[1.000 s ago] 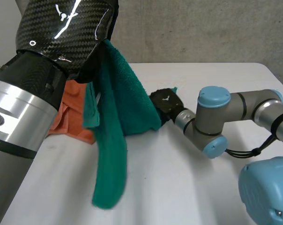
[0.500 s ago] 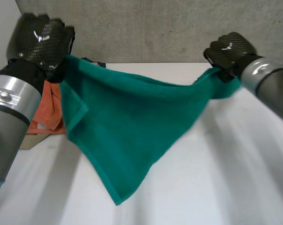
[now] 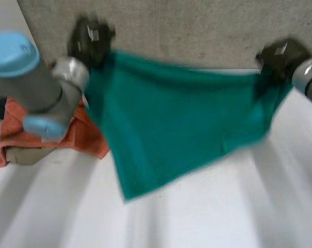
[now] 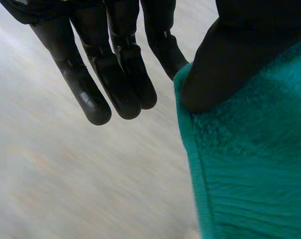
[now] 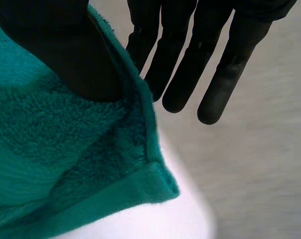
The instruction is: Fold the laundry.
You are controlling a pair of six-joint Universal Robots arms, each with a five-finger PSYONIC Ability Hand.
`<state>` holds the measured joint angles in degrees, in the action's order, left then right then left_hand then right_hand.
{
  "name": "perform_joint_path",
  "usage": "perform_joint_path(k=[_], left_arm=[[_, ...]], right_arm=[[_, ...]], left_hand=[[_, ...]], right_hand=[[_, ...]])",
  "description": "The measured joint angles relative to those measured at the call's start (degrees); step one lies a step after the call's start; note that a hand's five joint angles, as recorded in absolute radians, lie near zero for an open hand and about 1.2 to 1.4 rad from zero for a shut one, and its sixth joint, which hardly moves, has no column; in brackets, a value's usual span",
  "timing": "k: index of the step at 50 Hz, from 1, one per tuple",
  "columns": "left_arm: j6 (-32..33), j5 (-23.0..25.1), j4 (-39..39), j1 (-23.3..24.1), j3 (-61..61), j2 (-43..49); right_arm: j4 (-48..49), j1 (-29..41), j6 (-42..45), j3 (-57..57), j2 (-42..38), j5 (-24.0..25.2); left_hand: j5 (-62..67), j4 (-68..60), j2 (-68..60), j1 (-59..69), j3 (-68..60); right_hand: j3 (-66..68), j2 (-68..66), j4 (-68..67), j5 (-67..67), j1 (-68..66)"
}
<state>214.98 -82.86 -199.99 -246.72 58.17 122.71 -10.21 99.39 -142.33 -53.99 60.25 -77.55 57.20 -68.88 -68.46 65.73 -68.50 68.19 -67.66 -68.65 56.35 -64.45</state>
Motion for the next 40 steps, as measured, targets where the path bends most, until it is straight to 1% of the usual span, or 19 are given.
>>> perform_joint_path(k=[3,4,5,8,11,15,18,21,22,27,29,32,33,34,35,36,40], left_arm=[[0.14,-0.83,-6.32,0.21,-6.62,-0.08],[0.09,-0.92,-6.97,0.23,-7.07,-0.15],[-0.35,-1.37,-10.37,0.31,-9.03,-0.65],[-1.42,-1.92,-14.45,0.37,-9.76,-1.74],[-2.32,-2.17,-16.06,0.39,-7.26,-2.71],[-2.93,-2.15,-15.95,0.49,-0.18,-3.36],[-3.10,-2.00,-15.22,0.77,5.74,-3.34],[-3.14,-1.86,-14.23,1.52,12.12,-3.04],[-3.14,-1.79,-13.76,2.03,14.86,-2.81],[-3.13,-1.67,-12.21,3.66,22.42,-1.75],[-3.13,-1.64,-11.91,3.94,23.86,-1.52],[-3.18,-1.61,-11.33,4.29,26.95,-1.49],[-3.18,-1.61,-11.16,4.31,27.98,-1.75],[-3.19,-1.60,-11.11,4.31,28.35,-1.89],[-3.21,-1.60,-10.97,4.27,29.38,-2.49],[-3.22,-1.57,-10.88,4.24,30.03,-3.04],[-3.24,-1.50,-10.66,4.09,31.94,-5.32]], right_arm=[[13.05,0.00,-5.01,0.71,0.79,-3.13],[14.29,-0.01,-5.42,0.66,0.96,-3.40],[20.61,-0.01,-7.37,0.01,2.02,-4.67],[27.74,-0.01,-9.30,-1.81,3.87,-5.86],[29.99,-0.02,-9.93,-3.88,4.82,-5.84],[27.19,-0.05,-9.81,-6.58,3.44,-3.91],[23.83,-0.04,-9.53,-8.30,0.90,-2.04],[20.51,-0.01,-9.07,-9.90,-2.46,-0.50],[18.36,0.02,-8.53,-10.89,-4.92,0.17],[12.73,0.50,-5.64,-12.74,-10.32,0.68],[11.21,0.70,-4.61,-13.08,-11.27,0.61],[6.46,1.02,-1.73,-13.74,-12.48,0.34],[4.50,1.07,-0.79,-13.88,-12.49,0.29],[3.89,1.07,-0.55,-13.91,-12.45,0.28],[1.55,1.08,0.31,-14.04,-12.11,0.30],[0.19,1.08,0.71,-14.09,-11.69,0.34],[-2.89,1.04,1.26,-14.11,-9.59,0.52]], left_hand=[[0.00,0.00,0.00,0.00,0.00],[0.00,0.00,0.00,0.00,0.00],[0.00,0.00,0.00,0.00,0.00],[0.00,0.00,0.00,0.00,0.00],[0.00,0.00,0.00,0.00,0.00],[0.00,0.00,0.00,0.00,0.00],[0.05,0.00,0.00,0.00,0.00],[0.05,0.00,0.00,0.00,0.00],[0.05,0.00,0.00,0.00,0.00],[0.05,0.00,0.00,0.00,0.00],[0.05,0.00,0.00,0.00,0.00],[0.05,0.00,0.00,0.00,0.00],[0.05,0.00,0.00,0.00,0.00],[0.05,0.00,0.00,0.00,0.00],[0.05,0.00,0.00,0.00,0.00],[0.05,0.00,0.00,0.00,0.00],[0.05,0.00,0.00,0.00,0.00]], right_hand=[[0.06,0.00,-0.01,0.00,0.00],[0.07,0.00,-0.01,0.00,0.00],[0.13,0.00,-0.01,0.01,0.00],[0.13,0.00,-0.01,0.01,0.00],[0.13,0.00,-0.01,0.01,0.00],[0.14,0.00,-0.01,0.46,0.00],[0.14,0.00,-0.01,0.62,0.00],[0.18,-0.09,-0.01,0.71,0.00],[0.18,-0.09,-0.01,0.75,0.00],[0.18,-0.09,-0.01,0.75,0.00],[0.18,-0.09,-0.01,0.75,0.00],[-0.26,0.28,0.48,0.40,0.13],[-5.09,4.83,5.48,-3.42,1.93],[-6.78,6.54,7.19,-4.44,2.78],[-14.06,13.81,14.42,-11.69,10.08],[-17.93,18.22,18.28,-16.28,14.64],[-25.92,25.71,26.82,-25.46,22.21]])
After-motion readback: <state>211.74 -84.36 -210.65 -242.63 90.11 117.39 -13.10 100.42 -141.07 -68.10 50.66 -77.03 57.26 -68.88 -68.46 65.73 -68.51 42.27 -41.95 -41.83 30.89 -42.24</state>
